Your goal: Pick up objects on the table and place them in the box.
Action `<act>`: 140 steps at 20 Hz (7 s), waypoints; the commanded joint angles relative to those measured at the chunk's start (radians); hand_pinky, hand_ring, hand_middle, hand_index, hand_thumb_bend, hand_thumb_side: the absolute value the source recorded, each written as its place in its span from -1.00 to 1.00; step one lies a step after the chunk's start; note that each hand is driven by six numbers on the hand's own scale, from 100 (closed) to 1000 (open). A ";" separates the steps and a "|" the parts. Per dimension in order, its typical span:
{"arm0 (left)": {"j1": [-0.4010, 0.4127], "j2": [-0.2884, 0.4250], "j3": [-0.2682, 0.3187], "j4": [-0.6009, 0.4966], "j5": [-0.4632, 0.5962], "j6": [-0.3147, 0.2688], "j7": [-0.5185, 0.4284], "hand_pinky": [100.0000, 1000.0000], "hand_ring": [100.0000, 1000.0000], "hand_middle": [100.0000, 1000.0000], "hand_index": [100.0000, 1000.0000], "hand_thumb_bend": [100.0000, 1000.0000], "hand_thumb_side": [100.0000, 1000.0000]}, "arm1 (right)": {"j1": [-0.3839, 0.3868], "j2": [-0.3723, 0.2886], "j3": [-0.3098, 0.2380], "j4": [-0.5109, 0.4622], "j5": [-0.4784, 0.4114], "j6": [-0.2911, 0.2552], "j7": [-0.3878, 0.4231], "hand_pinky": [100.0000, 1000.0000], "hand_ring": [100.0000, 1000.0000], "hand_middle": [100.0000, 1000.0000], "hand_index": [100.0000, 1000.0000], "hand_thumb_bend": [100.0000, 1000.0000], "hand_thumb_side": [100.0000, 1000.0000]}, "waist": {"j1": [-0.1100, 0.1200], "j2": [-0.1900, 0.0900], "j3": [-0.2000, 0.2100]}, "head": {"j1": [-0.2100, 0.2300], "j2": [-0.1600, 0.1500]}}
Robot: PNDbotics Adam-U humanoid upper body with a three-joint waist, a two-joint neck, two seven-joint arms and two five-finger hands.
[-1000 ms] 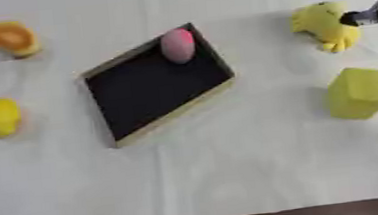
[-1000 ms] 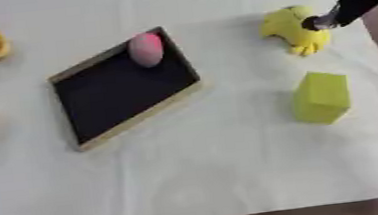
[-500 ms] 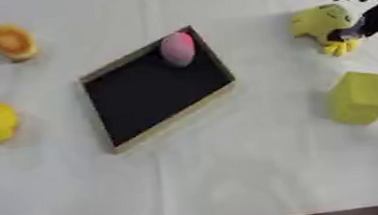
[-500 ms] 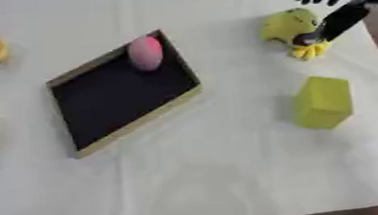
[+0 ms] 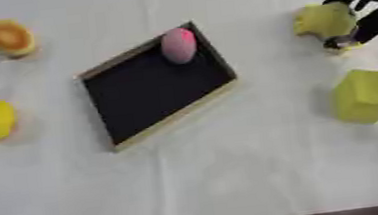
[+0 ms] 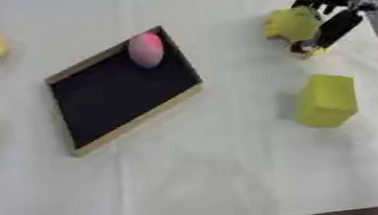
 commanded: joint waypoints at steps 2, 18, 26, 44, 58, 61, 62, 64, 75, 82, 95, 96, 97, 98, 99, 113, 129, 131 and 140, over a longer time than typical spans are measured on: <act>-0.014 0.017 0.009 -0.018 0.005 0.000 -0.002 0.66 0.82 0.78 1.00 -0.27 0.17 | -0.019 -0.018 -0.002 -0.002 0.027 -0.002 -0.039 0.50 0.50 0.28 0.58 -0.62 -0.88 | -0.005 -0.006 0.001 | 0.001 -0.006; -0.013 0.020 0.001 -0.022 0.007 0.001 -0.008 0.66 0.82 0.77 1.00 -0.26 0.16 | -0.066 -0.046 0.015 -0.251 0.083 -0.016 -0.262 0.31 0.14 -0.08 0.24 -1.00 -0.77 | -0.011 -0.059 -0.016 | 0.004 0.014; -0.035 0.013 -0.017 -0.025 0.005 0.007 -0.025 0.66 0.82 0.77 1.00 -0.25 0.16 | -0.218 0.074 0.146 -0.389 0.038 -0.036 -0.140 0.32 0.14 -0.08 0.25 -1.00 -1.00 | -0.019 -0.096 -0.013 | -0.019 0.024; -0.085 -0.010 -0.029 -0.038 0.008 0.013 -0.039 0.66 0.82 0.77 1.00 -0.24 0.15 | -0.347 0.365 0.290 -0.210 -0.003 -0.084 -0.054 0.33 0.14 -0.06 0.28 -1.00 -0.85 | -0.040 -0.071 0.052 | -0.081 0.034; -0.099 -0.020 -0.029 -0.041 0.010 0.014 -0.039 0.65 0.82 0.77 1.00 -0.24 0.15 | -0.335 0.418 0.280 0.011 0.018 -0.218 0.003 0.57 0.60 0.44 0.68 -0.48 -0.35 | -0.046 -0.058 0.068 | -0.085 0.047; -0.099 -0.021 -0.029 -0.040 0.010 0.014 -0.040 0.65 0.82 0.77 1.00 -0.24 0.15 | -0.336 0.423 0.264 0.044 0.038 -0.234 0.039 0.64 0.72 0.58 0.77 -0.30 -0.32 | -0.047 -0.056 0.069 | -0.086 0.051; -0.098 -0.021 -0.029 -0.040 0.010 0.014 -0.039 0.65 0.82 0.77 1.00 -0.24 0.15 | -0.336 0.423 0.258 0.051 0.042 -0.237 0.048 0.66 0.75 0.61 0.80 -0.25 -0.32 | -0.047 -0.055 0.069 | -0.086 0.052; -0.097 -0.022 -0.028 -0.039 0.011 0.014 -0.038 0.65 0.82 0.77 1.00 -0.24 0.15 | -0.336 0.421 0.248 0.057 0.045 -0.241 0.061 0.73 0.82 0.65 0.85 -0.12 -0.36 | -0.047 -0.055 0.067 | -0.085 0.054; -0.091 -0.021 -0.029 -0.036 0.011 0.014 -0.038 0.65 0.82 0.77 1.00 -0.24 0.15 | -0.336 0.387 0.225 -0.013 0.005 -0.232 0.069 0.69 0.78 0.59 0.84 -0.12 -0.42 | -0.042 -0.066 0.055 | -0.081 0.058; -0.063 -0.004 -0.022 -0.032 0.007 0.013 -0.030 0.65 0.82 0.77 0.99 -0.24 0.15 | -0.289 0.170 0.202 -0.258 -0.098 -0.141 0.032 0.67 0.75 0.57 0.83 -0.23 -0.31 | -0.041 -0.079 0.020 | -0.057 0.066; -0.043 0.006 -0.022 -0.029 0.003 0.014 -0.029 0.65 0.82 0.77 0.99 -0.25 0.15 | 0.146 -0.289 0.037 -0.778 -0.276 0.081 -0.079 0.67 0.76 0.59 0.83 -0.26 -0.22 | -0.018 -0.076 -0.040 | -0.022 0.069; -0.042 0.006 -0.022 -0.029 0.003 0.014 -0.029 0.65 0.82 0.77 0.99 -0.25 0.15 | 0.185 -0.311 0.022 -0.800 -0.282 0.094 -0.091 0.67 0.76 0.59 0.83 -0.26 -0.22 | -0.017 -0.076 -0.043 | -0.021 0.068; -0.042 0.007 -0.021 -0.028 0.003 0.014 -0.029 0.65 0.82 0.77 0.99 -0.25 0.15 | 0.223 -0.331 0.005 -0.819 -0.288 0.106 -0.103 0.67 0.76 0.59 0.83 -0.26 -0.22 | -0.016 -0.076 -0.046 | -0.020 0.068; -0.041 0.008 -0.021 -0.028 0.002 0.014 -0.029 0.65 0.82 0.77 0.99 -0.25 0.15 | 0.257 -0.347 -0.010 -0.832 -0.293 0.114 -0.116 0.67 0.76 0.59 0.83 -0.26 -0.23 | -0.014 -0.075 -0.048 | -0.019 0.067; -0.040 0.009 -0.021 -0.029 0.002 0.014 -0.028 0.65 0.82 0.77 0.99 -0.25 0.15 | 0.288 -0.361 -0.024 -0.839 -0.297 0.118 -0.130 0.67 0.76 0.60 0.83 -0.25 -0.23 | -0.014 -0.076 -0.051 | -0.017 0.068; -0.030 0.022 -0.015 -0.031 -0.001 0.013 -0.020 0.65 0.83 0.76 0.99 -0.26 0.15 | 0.558 -0.420 -0.131 -0.845 -0.294 0.141 -0.236 0.69 0.81 0.66 0.86 -0.19 -0.26 | -0.014 -0.070 -0.082 | -0.001 0.068; -0.037 0.011 -0.019 -0.032 0.002 0.014 -0.023 0.64 0.84 0.75 0.98 -0.26 0.16 | 0.560 -0.366 -0.077 -0.795 -0.279 0.187 -0.189 0.69 0.81 0.66 0.84 -0.17 -0.30 | -0.004 -0.057 -0.061 | -0.021 0.058; -0.039 0.009 -0.020 -0.033 0.003 0.014 -0.024 0.64 0.84 0.75 0.98 -0.27 0.16 | 0.556 -0.360 -0.067 -0.777 -0.276 0.187 -0.181 0.69 0.81 0.66 0.84 -0.15 -0.31 | -0.002 -0.055 -0.058 | -0.023 0.058; -0.040 0.001 -0.022 -0.035 0.006 0.015 -0.025 0.64 0.84 0.75 0.98 -0.28 0.16 | 0.540 -0.328 -0.023 -0.680 -0.244 0.179 -0.154 0.68 0.82 0.67 0.84 -0.10 -0.36 | 0.005 -0.042 -0.049 | -0.034 0.054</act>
